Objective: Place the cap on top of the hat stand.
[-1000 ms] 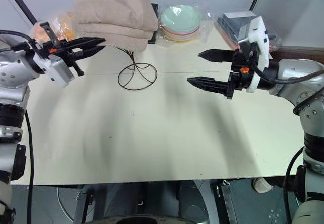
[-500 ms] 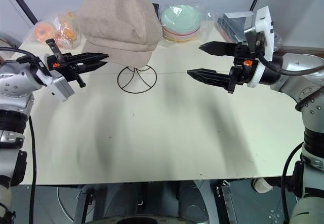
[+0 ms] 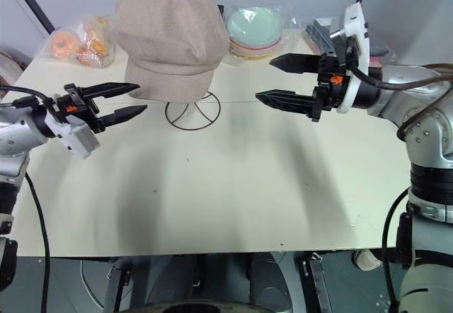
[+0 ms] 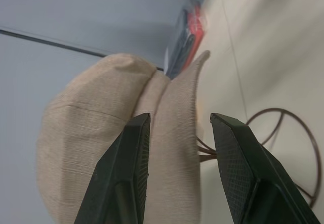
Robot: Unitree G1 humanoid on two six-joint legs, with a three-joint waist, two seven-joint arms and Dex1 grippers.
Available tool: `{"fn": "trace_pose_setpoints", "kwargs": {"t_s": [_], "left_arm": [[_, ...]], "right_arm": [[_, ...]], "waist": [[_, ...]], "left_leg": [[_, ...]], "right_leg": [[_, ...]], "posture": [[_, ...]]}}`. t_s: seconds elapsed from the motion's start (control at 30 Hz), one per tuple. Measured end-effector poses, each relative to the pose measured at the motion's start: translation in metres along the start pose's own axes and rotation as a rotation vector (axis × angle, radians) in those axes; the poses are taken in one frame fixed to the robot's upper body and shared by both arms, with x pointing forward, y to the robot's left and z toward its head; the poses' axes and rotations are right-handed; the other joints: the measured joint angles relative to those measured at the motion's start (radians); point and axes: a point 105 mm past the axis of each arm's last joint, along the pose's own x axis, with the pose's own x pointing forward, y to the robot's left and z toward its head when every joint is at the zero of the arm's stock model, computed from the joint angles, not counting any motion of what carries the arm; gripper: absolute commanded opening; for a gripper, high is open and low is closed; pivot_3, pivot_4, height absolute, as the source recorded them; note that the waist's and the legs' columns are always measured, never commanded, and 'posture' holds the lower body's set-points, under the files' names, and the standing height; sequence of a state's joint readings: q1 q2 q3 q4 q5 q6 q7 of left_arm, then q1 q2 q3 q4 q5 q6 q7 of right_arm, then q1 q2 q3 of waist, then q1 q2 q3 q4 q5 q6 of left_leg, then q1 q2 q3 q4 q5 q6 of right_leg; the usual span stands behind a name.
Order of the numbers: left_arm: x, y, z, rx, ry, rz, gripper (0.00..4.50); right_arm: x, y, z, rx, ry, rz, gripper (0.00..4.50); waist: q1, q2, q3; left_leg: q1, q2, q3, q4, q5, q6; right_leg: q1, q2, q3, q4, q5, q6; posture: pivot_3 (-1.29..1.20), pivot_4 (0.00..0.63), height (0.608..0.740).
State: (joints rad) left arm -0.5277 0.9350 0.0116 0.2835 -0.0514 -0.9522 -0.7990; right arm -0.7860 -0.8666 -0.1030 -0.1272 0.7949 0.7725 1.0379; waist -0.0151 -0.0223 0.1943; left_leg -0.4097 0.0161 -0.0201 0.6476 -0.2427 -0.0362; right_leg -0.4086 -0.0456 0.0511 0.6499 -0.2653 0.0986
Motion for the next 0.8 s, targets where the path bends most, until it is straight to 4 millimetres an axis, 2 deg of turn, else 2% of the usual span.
{"fn": "trace_pose_setpoints", "kwargs": {"t_s": [0.2,0.37,0.47,0.53,0.67,0.73,0.8], "left_arm": [[-0.006,0.007,-0.002,-0.005,0.044,0.021,2.16],[-0.016,0.004,0.007,-0.002,0.065,0.02,2.16],[-0.034,0.007,0.002,-0.08,0.192,0.051,2.16],[-0.047,0.012,-0.005,-0.2,0.303,0.109,2.16],[-0.085,0.034,-0.025,-0.598,0.512,0.4,2.16],[-0.101,0.039,-0.026,-0.849,0.531,0.522,2.16],[-0.11,0.033,-0.021,-1.046,0.512,0.542,2.16]], "right_arm": [[0.002,-0.003,-0.005,0.011,-0.002,0.008,4.5],[0.002,-0.003,-0.007,0.007,0.007,0.017,4.5],[0.0,-0.006,-0.009,0.005,0.023,0.021,4.5],[-0.002,-0.008,-0.011,0.01,0.026,0.018,4.5],[-0.005,-0.015,-0.013,0.012,0.032,0.003,4.5],[-0.006,-0.016,-0.013,0.007,0.039,0.007,4.5],[-0.005,-0.016,-0.013,0.01,0.046,0.024,4.5]], "waist": [[-0.001,0.0,0.0],[-0.002,0.0,0.0],[-0.007,0.001,0.001],[-0.007,0.001,0.001],[-0.004,0.001,0.001],[-0.005,0.001,0.001],[-0.006,0.001,0.001]], "left_leg": [[0.0,0.0,0.0,0.0,0.0,0.0],[0.0,0.0,0.0,-0.001,0.0,0.0],[0.0,0.002,0.001,-0.002,0.0,0.0],[0.0,0.003,0.001,-0.002,0.0,0.0],[0.0,0.003,0.0,-0.001,0.0,0.0],[0.0,0.003,0.0,-0.001,0.0,0.0],[0.0,0.003,0.0,-0.001,0.0,0.0]], "right_leg": [[0.0,0.0,0.0,0.0,0.0,0.0],[-0.001,0.0,0.0,0.0,0.0,0.0],[-0.001,0.0,0.0,0.0,0.0,0.0],[-0.001,0.0,0.0,0.0,0.0,0.0],[-0.001,0.0,0.0,0.0,0.0,0.0],[-0.001,0.0,0.0,0.0,0.0,0.0],[-0.001,0.0,0.0,0.0,0.0,0.0]], "posture": [[0.0,0.15,0.74],[0.0,0.15,0.74],[0.0,0.15,0.74],[0.0,0.15,0.74],[0.0,0.15,0.74],[0.0,0.15,0.74],[0.0,0.15,0.74]]}}
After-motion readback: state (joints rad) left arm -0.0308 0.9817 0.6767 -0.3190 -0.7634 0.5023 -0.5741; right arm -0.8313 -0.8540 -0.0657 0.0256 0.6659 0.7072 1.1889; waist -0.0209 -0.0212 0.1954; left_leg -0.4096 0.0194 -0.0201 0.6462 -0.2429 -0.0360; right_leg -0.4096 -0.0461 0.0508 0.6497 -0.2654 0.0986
